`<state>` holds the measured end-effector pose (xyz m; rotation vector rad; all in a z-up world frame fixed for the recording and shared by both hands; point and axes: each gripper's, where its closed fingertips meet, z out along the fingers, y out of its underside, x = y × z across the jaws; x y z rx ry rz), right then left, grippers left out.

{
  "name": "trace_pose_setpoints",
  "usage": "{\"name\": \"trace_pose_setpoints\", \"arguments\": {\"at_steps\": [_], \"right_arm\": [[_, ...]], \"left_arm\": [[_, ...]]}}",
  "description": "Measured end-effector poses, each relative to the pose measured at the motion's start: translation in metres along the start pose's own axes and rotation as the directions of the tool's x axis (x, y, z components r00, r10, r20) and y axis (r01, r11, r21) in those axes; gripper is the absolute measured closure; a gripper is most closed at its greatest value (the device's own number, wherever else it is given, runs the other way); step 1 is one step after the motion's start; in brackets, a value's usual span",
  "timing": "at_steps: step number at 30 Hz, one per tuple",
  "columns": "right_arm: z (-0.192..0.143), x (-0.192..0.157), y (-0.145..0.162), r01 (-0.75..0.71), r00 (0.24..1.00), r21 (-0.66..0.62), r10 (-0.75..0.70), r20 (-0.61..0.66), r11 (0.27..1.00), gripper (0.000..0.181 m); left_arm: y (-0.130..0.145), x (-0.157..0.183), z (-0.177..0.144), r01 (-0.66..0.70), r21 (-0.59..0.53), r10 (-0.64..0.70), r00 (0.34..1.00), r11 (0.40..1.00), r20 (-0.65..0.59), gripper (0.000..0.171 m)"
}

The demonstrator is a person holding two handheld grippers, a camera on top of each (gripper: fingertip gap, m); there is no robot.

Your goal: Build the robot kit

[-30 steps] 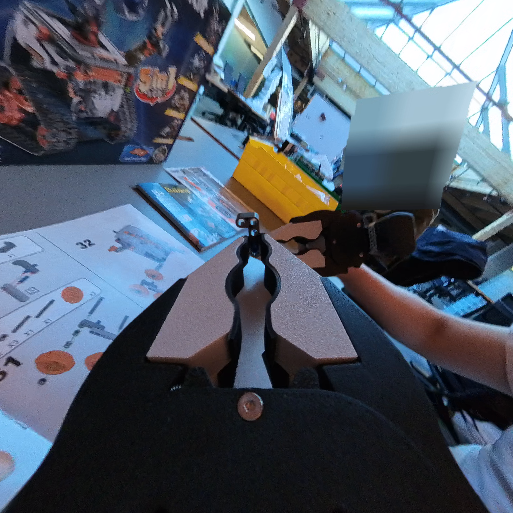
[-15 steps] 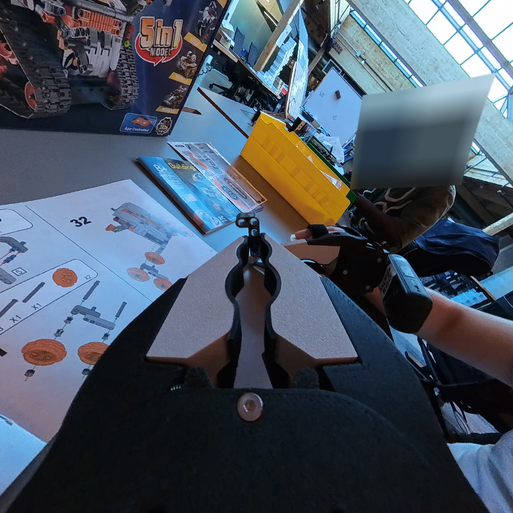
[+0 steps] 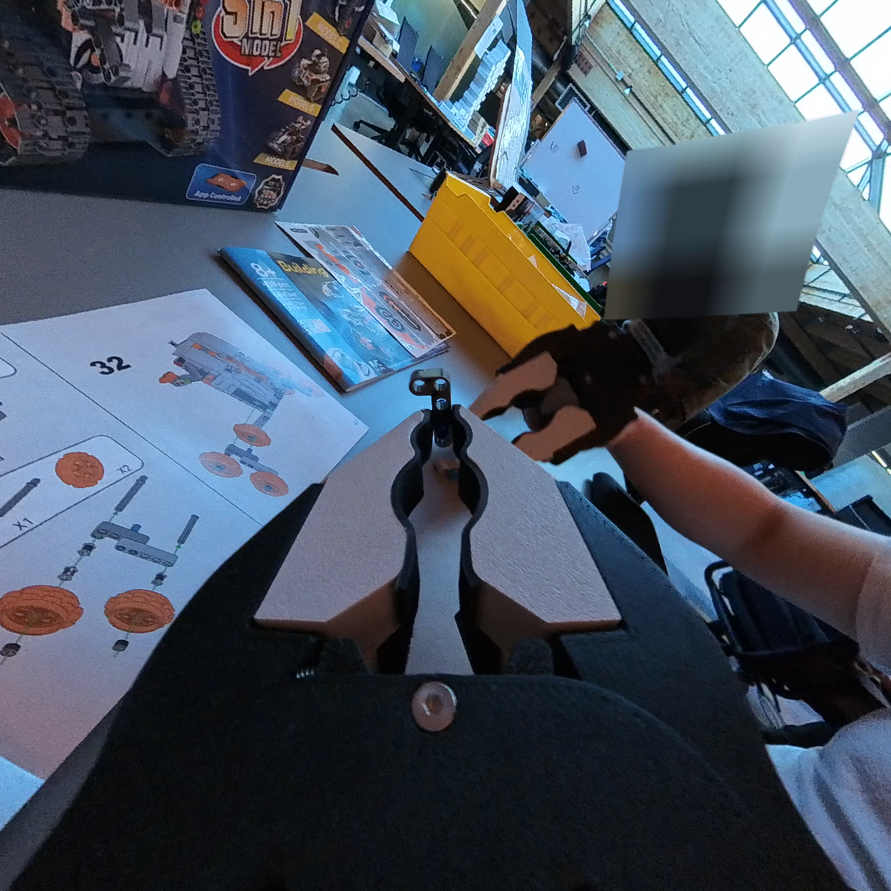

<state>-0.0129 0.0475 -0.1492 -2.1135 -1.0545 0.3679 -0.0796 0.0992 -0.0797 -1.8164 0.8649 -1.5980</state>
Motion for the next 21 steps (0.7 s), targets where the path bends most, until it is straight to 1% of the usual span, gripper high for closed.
{"name": "trace_pose_setpoints", "arguments": {"at_steps": [2, 3, 4, 5, 6, 8, 11, 12, 15, 17, 19, 21], "right_arm": [[-0.009, 0.003, -0.005, -0.154, 0.975, 0.016, 0.149, 0.163, 0.988, 0.163], [-0.013, 0.006, -0.009, -0.219, 0.949, 0.021, 0.208, 0.237, 0.976, 0.163], [-0.016, 0.006, -0.009, -0.284, 0.91, -0.02, 0.276, 0.31, 0.959, 0.163], [-0.018, 0.002, -0.009, -0.319, 0.868, -0.066, 0.32, 0.38, 0.945, 0.162], [-0.019, -0.002, -0.007, -0.327, 0.84, -0.11, 0.342, 0.421, 0.939, 0.159], [-0.012, 0.0, 0.0, -0.292, 0.858, -0.182, 0.342, 0.384, 0.939, 0.16], [0.0, -0.005, 0.008, -0.174, 0.909, -0.26, 0.256, 0.328, 0.95, 0.16], [0.002, -0.005, 0.01, -0.143, 0.921, -0.285, 0.233, 0.311, 0.948, 0.162], [0.005, -0.003, 0.009, -0.12, 0.927, -0.302, 0.216, 0.305, 0.946, 0.165], [0.005, -0.007, 0.008, -0.084, 0.926, -0.291, 0.182, 0.33, 0.953, 0.166], [0.009, -0.008, 0.006, -0.078, 0.928, -0.288, 0.175, 0.329, 0.955, 0.173], [0.011, -0.009, 0.005, -0.06, 0.932, -0.283, 0.155, 0.328, 0.957, 0.173]], "left_arm": [[0.001, 0.001, 0.0, 0.014, -0.006, -0.014, 1.0, 1.0, -0.013, 0.168], [0.002, 0.001, 0.001, 0.02, -0.014, -0.02, 1.0, 1.0, -0.018, 0.168], [0.003, 0.001, 0.001, 0.022, -0.019, -0.022, 1.0, 1.0, -0.019, 0.168], [0.004, 0.001, 0.001, 0.021, -0.024, -0.021, 1.0, 0.999, -0.019, 0.168], [0.005, 0.001, 0.002, 0.019, -0.031, -0.02, 1.0, 0.999, -0.019, 0.168], [0.007, 0.002, 0.003, 0.015, -0.04, -0.015, 1.0, 0.999, -0.018, 0.168], [0.007, 0.004, 0.004, 0.011, -0.046, -0.012, 1.0, 0.999, -0.026, 0.167], [0.007, 0.005, 0.005, 0.008, -0.05, -0.009, 1.0, 0.999, -0.028, 0.167], [0.009, 0.006, 0.006, -0.001, -0.059, 0.0, 1.0, 0.998, -0.028, 0.167], [0.011, 0.006, 0.008, 0.001, -0.065, -0.003, 1.0, 0.998, -0.029, 0.167], [0.012, 0.006, 0.008, 0.003, -0.071, -0.005, 1.0, 0.997, -0.029, 0.167], [0.011, 0.004, 0.008, 0.007, -0.068, -0.009, 1.0, 0.998, -0.028, 0.168]]}}
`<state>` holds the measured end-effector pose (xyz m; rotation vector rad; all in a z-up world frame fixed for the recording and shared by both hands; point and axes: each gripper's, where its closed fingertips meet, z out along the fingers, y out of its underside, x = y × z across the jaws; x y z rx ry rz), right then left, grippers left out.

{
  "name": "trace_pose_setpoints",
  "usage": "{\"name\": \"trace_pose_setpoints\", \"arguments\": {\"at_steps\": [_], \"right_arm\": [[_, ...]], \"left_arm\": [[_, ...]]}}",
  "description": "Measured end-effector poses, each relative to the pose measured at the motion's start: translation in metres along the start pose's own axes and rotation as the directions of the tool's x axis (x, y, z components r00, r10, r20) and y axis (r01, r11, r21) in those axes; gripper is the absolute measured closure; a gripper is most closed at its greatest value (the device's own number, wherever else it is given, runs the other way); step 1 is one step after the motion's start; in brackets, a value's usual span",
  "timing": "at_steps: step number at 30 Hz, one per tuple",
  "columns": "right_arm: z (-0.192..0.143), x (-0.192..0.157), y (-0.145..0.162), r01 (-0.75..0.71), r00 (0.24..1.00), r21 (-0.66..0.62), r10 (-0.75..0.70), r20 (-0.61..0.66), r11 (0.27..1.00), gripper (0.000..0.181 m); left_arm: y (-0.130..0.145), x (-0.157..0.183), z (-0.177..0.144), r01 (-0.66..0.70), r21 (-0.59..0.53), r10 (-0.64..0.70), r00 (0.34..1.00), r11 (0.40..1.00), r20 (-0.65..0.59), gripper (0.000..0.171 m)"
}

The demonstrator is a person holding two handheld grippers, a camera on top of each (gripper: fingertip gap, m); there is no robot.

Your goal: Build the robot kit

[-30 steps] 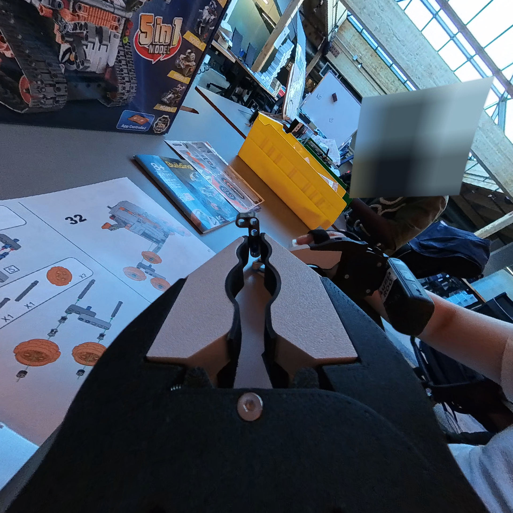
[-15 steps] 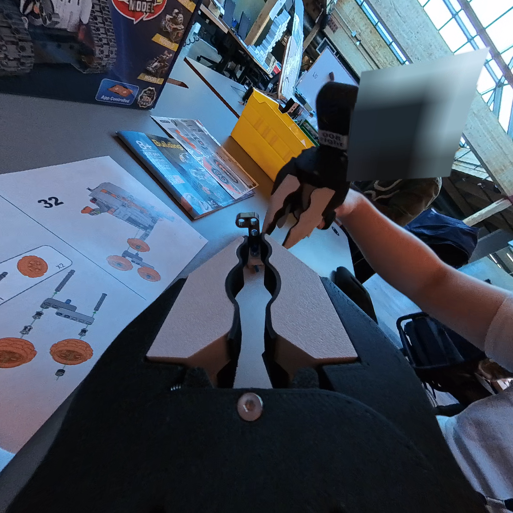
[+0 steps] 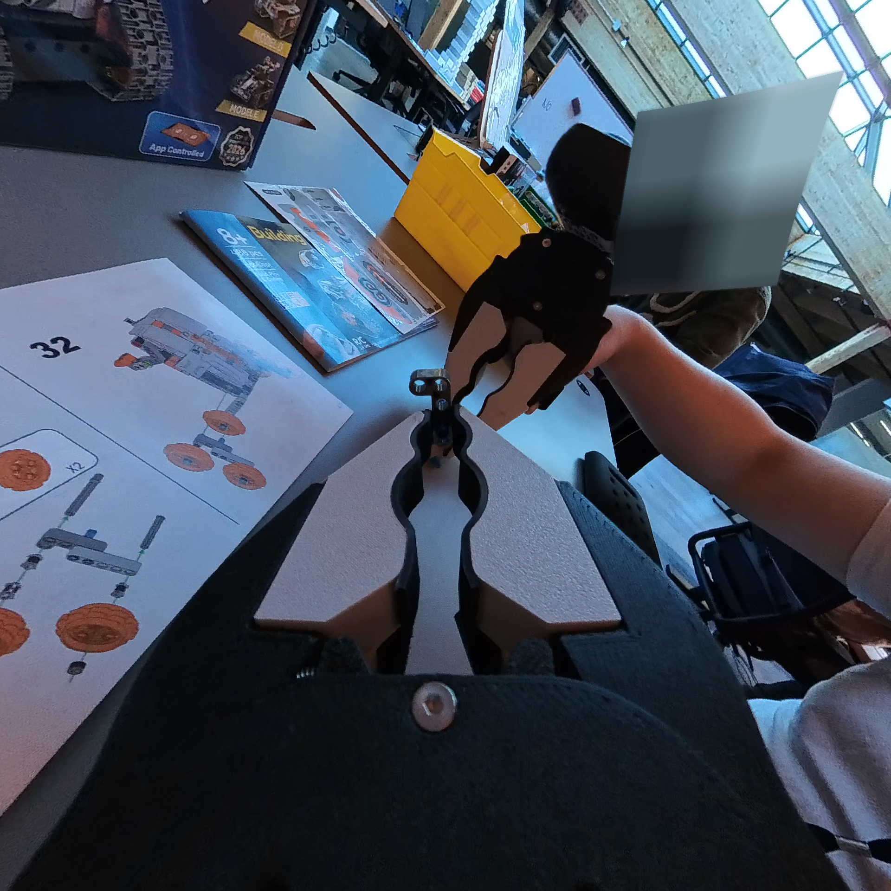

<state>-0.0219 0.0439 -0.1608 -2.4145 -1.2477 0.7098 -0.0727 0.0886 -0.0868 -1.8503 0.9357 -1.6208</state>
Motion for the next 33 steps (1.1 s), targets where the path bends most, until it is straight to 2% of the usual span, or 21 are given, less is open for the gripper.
{"name": "trace_pose_setpoints", "arguments": {"at_steps": [6, 9, 11, 15, 17, 19, 21, 23, 25, 27, 29, 31, 33], "right_arm": [[0.003, -0.003, -0.003, 0.117, 0.99, 0.002, -0.117, -0.078, 0.993, 0.175], [-0.001, 0.002, -0.007, 0.207, 0.957, 0.017, -0.198, -0.213, 0.978, 0.175], [-0.009, -0.002, -0.022, 0.263, 0.934, 0.119, -0.222, -0.28, 0.957, 0.175], [-0.045, 0.014, -0.069, 0.32, 0.842, 0.328, -0.108, -0.529, 0.889, 0.176], [-0.062, 0.014, -0.1, 0.266, 0.862, 0.508, 0.034, -0.507, 0.819, 0.175], [-0.074, 0.018, -0.125, 0.235, 0.863, 0.629, 0.139, -0.486, 0.741, 0.175], [-0.074, 0.024, -0.139, 0.215, 0.856, 0.661, 0.188, -0.482, 0.718, 0.175], [-0.07, 0.029, -0.15, 0.215, 0.849, 0.654, 0.192, -0.492, 0.726, 0.174], [-0.07, 0.026, -0.16, 0.209, 0.871, 0.692, 0.19, -0.453, 0.691, 0.174], [-0.073, 0.03, -0.159, 0.197, 0.873, 0.715, 0.211, -0.439, 0.671, 0.174], [-0.078, 0.036, -0.15, 0.205, 0.861, 0.703, 0.217, -0.46, 0.681, 0.175], [-0.09, 0.036, -0.141, 0.258, 0.843, 0.725, 0.217, -0.492, 0.639, 0.176], [-0.094, 0.034, -0.134, 0.251, 0.854, 0.746, 0.222, -0.47, 0.616, 0.177]], "left_arm": [[0.0, -0.003, 0.0, 0.016, 0.006, -0.016, 1.0, 1.0, -0.002, 0.168], [-0.001, -0.002, 0.0, 0.028, 0.015, -0.028, 1.0, 0.999, -0.014, 0.168], [-0.005, 0.0, 0.0, 0.053, 0.05, -0.051, 0.998, 0.997, -0.039, 0.167], [-0.033, 0.008, -0.01, 0.046, 0.22, -0.029, 0.997, 0.974, -0.078, 0.167], [-0.046, 0.008, -0.019, 0.019, 0.293, -0.003, 0.999, 0.956, -0.053, 0.168], [-0.058, 0.007, -0.029, -0.005, 0.374, 0.018, 0.999, 0.927, -0.031, 0.168], [-0.068, -0.001, -0.037, 0.002, 0.444, -0.001, 1.0, 0.896, -0.003, 0.167], [-0.08, -0.006, -0.042, 0.055, 0.519, -0.051, 0.998, 0.853, -0.022, 0.167], [-0.089, -0.011, -0.039, 0.099, 0.558, -0.096, 0.995, 0.824, -0.034, 0.167], [-0.096, -0.012, -0.031, 0.128, 0.572, -0.124, 0.991, 0.81, -0.046, 0.167], [-0.101, -0.017, -0.026, 0.123, 0.592, -0.129, 0.991, 0.797, -0.033, 0.167], [-0.099, -0.022, -0.02, 0.118, 0.605, -0.129, 0.991, 0.788, -0.025, 0.167], [-0.1, -0.015, -0.015, 0.159, 0.61, -0.129, 0.987, 0.776, -0.094, 0.167]]}}
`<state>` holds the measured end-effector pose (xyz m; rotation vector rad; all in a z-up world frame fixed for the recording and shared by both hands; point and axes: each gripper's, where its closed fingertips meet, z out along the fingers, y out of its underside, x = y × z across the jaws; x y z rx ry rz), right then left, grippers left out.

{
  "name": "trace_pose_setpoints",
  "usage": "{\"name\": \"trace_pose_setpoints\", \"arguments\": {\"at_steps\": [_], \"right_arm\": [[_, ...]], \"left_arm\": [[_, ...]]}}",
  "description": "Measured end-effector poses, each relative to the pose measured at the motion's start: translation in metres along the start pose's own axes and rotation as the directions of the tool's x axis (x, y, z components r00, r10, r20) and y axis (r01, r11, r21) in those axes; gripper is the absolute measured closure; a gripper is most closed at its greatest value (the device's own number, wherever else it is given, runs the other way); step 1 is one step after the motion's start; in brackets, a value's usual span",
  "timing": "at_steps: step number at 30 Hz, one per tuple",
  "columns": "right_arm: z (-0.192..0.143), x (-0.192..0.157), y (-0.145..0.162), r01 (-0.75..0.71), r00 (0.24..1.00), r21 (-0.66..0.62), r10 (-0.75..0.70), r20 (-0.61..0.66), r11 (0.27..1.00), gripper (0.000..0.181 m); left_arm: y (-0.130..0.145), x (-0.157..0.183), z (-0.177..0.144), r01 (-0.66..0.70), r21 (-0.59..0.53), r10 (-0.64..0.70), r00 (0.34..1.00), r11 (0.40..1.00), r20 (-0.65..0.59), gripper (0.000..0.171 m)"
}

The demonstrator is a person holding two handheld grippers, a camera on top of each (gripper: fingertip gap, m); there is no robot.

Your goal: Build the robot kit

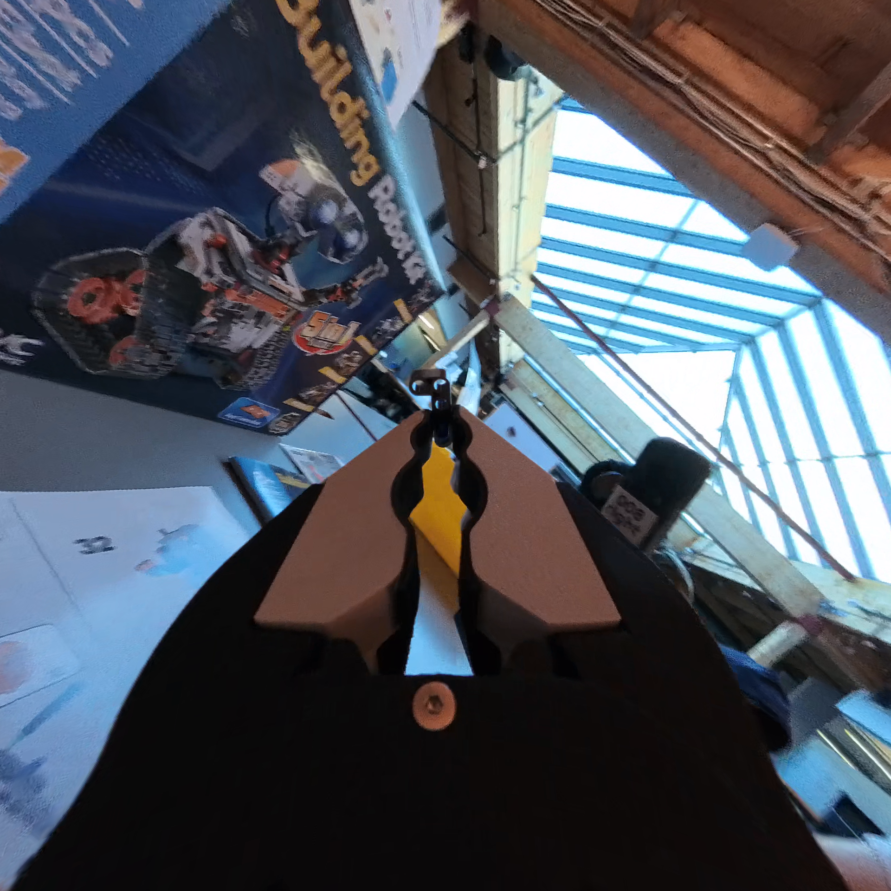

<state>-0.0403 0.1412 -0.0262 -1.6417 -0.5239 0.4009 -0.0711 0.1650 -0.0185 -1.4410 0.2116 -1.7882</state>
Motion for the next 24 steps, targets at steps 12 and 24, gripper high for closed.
{"name": "trace_pose_setpoints", "arguments": {"at_steps": [12, 24], "right_arm": [[-0.018, -0.004, -0.034, 0.196, 0.972, 0.142, -0.173, -0.161, 0.97, 0.176], [-0.02, -0.022, -0.042, 0.329, 0.935, 0.161, -0.296, -0.196, 0.931, 0.176]], "left_arm": [[0.012, 0.046, 0.003, -0.308, 0.038, 0.309, 0.928, 0.95, -0.208, 0.167], [0.011, 0.065, 0.0, -0.36, 0.094, 0.371, 0.879, 0.928, -0.298, 0.167]]}}
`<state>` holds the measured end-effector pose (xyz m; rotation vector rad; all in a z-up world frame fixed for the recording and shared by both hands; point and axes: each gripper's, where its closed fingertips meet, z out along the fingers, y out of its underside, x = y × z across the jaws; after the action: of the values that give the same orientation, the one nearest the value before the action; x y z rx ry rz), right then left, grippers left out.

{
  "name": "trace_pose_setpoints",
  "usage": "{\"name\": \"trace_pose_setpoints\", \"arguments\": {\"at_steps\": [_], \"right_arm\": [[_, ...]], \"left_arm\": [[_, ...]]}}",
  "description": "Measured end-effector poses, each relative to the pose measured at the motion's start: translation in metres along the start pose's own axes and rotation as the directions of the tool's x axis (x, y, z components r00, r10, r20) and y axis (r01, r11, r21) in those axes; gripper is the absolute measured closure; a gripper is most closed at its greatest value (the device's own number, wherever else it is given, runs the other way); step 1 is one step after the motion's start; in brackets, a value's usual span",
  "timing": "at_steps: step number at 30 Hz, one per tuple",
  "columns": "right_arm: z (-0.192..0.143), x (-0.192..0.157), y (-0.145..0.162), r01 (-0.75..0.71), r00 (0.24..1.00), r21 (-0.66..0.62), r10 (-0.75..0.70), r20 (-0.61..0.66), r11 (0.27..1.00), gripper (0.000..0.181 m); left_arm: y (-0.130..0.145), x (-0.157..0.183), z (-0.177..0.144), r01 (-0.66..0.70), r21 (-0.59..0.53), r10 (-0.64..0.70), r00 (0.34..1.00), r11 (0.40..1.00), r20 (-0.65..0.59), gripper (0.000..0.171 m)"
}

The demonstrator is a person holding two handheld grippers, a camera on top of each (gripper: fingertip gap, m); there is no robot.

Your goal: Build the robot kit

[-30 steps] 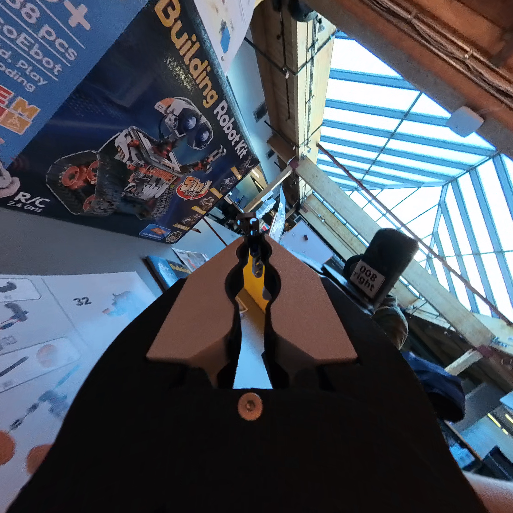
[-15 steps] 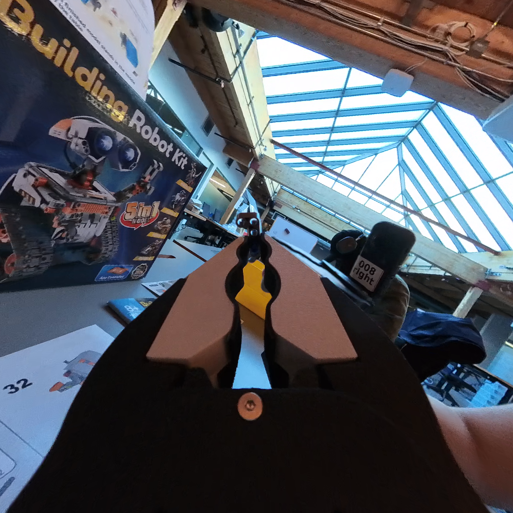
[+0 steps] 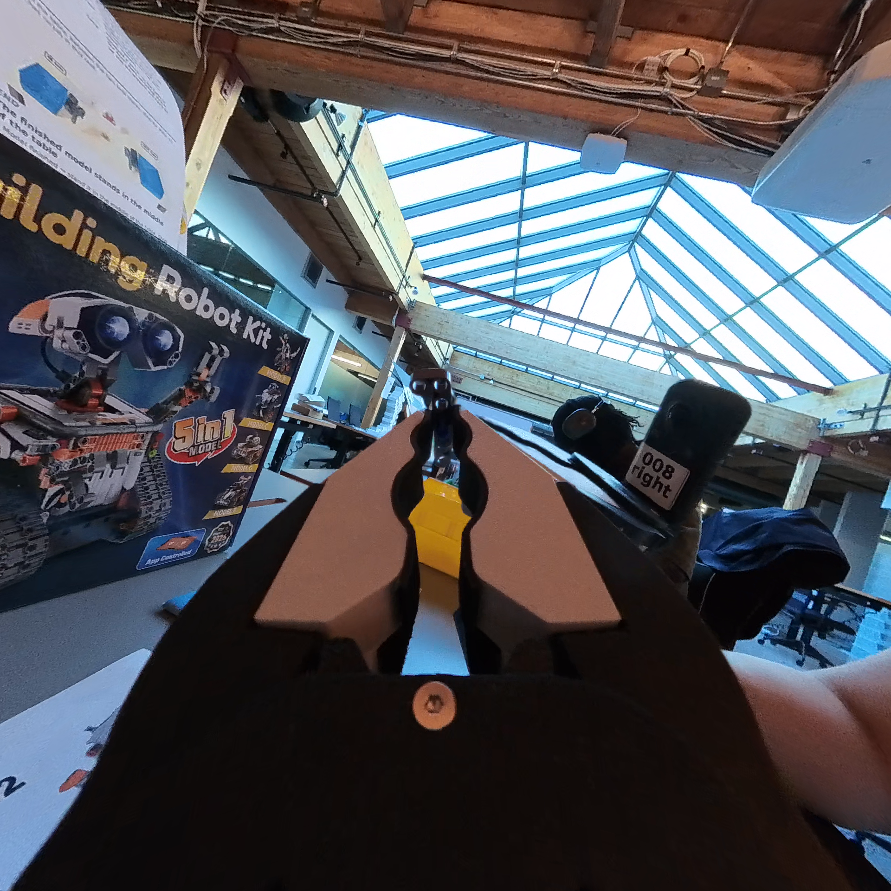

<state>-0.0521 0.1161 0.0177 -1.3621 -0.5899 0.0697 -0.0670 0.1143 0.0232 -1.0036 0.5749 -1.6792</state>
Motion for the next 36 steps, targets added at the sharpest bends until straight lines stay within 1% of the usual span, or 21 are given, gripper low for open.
{"name": "trace_pose_setpoints", "arguments": {"at_steps": [3, 6, 10, 13, 15, 18, 22, 25, 27, 30, 32, 34, 36], "right_arm": [[0.002, -0.002, 0.004, -0.008, 1.0, -0.019, 0.008, 0.005, 1.0, 0.176], [-0.001, -0.005, -0.004, -0.011, 0.999, 0.029, 0.01, 0.03, 1.0, 0.176], [0.001, -0.004, -0.001, 0.032, 0.999, -0.016, -0.032, 0.001, 0.999, 0.176], [0.002, -0.003, 0.001, -0.025, 1.0, -0.019, 0.025, 0.006, 0.999, 0.176], [0.002, 0.001, 0.002, -0.01, 1.0, -0.029, 0.01, -0.012, 1.0, 0.176], [0.002, -0.003, 0.001, -0.021, 0.999, -0.027, 0.022, 0.026, 0.999, 0.176], [0.004, -0.003, 0.007, 0.003, 1.0, -0.063, -0.002, 0.021, 0.998, 0.176], [0.005, -0.004, 0.01, -0.021, 0.999, -0.083, 0.024, 0.03, 0.996, 0.176], [0.006, -0.003, 0.015, -0.029, 0.999, -0.11, 0.031, 0.022, 0.993, 0.176], [0.008, -0.002, 0.02, -0.077, 0.996, -0.124, 0.081, 0.027, 0.989, 0.176], [0.009, -0.002, 0.025, -0.093, 0.995, -0.138, 0.097, 0.022, 0.986, 0.176], [0.01, -0.001, 0.031, -0.072, 0.997, -0.17, 0.077, 0.02, 0.983, 0.176], [0.012, -0.001, 0.035, -0.056, 0.998, -0.18, 0.059, 0.012, 0.982, 0.176]], "left_arm": [[0.0, 0.002, 0.0, -0.005, 0.004, 0.005, 1.0, 1.0, -0.011, 0.168], [0.002, 0.0, 0.0, -0.005, -0.002, 0.005, 1.0, 1.0, 0.004, 0.167], [0.0, -0.001, -0.001, 0.006, 0.005, -0.006, 1.0, 1.0, -0.003, 0.167], [-0.001, 0.0, -0.001, 0.011, 0.009, -0.011, 1.0, 1.0, -0.008, 0.167], [0.001, 0.001, 0.0, 0.004, 0.004, -0.004, 1.0, 1.0, -0.01, 0.167], [0.001, 0.001, 0.0, -0.015, 0.005, 0.015, 1.0, 1.0, 0.001, 0.167], [0.002, -0.003, -0.001, -0.004, 0.0, 0.004, 1.0, 1.0, 0.011, 0.167], [0.002, -0.005, -0.002, 0.012, 0.002, -0.012, 1.0, 1.0, 0.009, 0.167], [0.005, -0.008, -0.001, 0.026, -0.017, -0.025, 0.999, 1.0, 0.026, 0.168], [0.008, -0.013, -0.002, 0.03, -0.05, -0.027, 0.998, 0.998, 0.052, 0.167], [0.011, -0.016, -0.002, 0.012, -0.082, -0.005, 0.997, 0.997, 0.081, 0.167], [0.016, -0.022, -0.003, 0.003, -0.125, 0.012, 0.993, 0.992, 0.118, 0.167], [0.018, -0.026, -0.004, -0.001, -0.142, 0.023, 0.988, 0.99, 0.151, 0.167]]}}
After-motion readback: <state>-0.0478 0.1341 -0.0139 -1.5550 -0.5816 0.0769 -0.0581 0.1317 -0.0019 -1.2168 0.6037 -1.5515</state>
